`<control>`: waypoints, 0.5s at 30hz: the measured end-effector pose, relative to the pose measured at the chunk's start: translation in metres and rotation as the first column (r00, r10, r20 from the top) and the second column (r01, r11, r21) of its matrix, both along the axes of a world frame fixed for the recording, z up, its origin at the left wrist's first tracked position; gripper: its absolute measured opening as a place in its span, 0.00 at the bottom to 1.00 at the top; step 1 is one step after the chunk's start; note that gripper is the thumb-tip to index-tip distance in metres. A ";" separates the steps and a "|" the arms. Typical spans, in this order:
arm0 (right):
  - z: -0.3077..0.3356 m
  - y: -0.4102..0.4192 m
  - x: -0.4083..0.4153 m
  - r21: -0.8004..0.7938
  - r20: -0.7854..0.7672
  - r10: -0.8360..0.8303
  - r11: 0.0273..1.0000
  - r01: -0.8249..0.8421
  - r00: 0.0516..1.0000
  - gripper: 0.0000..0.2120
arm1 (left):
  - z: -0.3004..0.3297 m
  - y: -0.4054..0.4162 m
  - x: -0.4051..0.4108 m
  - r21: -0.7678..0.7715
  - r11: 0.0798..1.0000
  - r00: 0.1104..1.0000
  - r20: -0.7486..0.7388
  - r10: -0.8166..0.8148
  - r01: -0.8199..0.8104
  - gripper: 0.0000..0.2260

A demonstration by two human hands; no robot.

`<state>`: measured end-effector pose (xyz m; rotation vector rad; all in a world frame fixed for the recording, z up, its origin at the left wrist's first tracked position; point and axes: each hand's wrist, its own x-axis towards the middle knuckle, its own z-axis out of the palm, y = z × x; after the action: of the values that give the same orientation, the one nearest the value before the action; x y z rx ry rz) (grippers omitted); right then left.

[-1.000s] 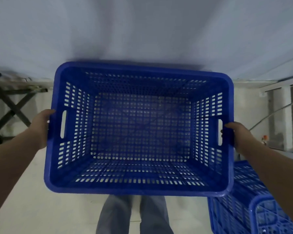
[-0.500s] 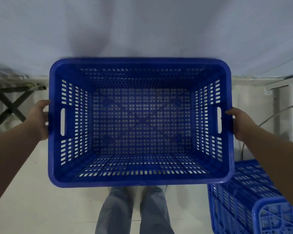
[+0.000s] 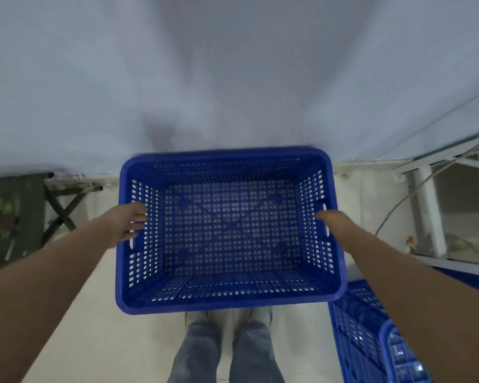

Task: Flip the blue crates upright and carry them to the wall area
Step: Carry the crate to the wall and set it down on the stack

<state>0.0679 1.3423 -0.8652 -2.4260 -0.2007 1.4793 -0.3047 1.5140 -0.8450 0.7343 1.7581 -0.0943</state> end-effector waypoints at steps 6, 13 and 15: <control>0.175 0.006 -0.051 0.041 0.183 0.594 0.792 -0.609 0.784 0.20 | 0.174 -0.015 0.110 0.093 0.985 0.951 0.260 -0.167 0.148 0.16; 0.376 -0.001 -0.047 -0.120 0.478 0.772 0.529 -0.840 0.418 0.25 | 0.383 -0.039 0.169 0.477 0.205 0.416 -0.395 -0.819 0.855 0.21; 0.431 -0.011 -0.033 -0.157 0.552 0.738 0.550 -0.820 0.389 0.26 | 0.433 -0.051 0.174 0.469 0.030 0.312 -0.537 -0.784 0.883 0.26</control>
<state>0.0348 1.3309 -0.4347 -2.6736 -1.7637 0.8073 -0.1312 1.4633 -0.4125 2.4326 1.1247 -0.2772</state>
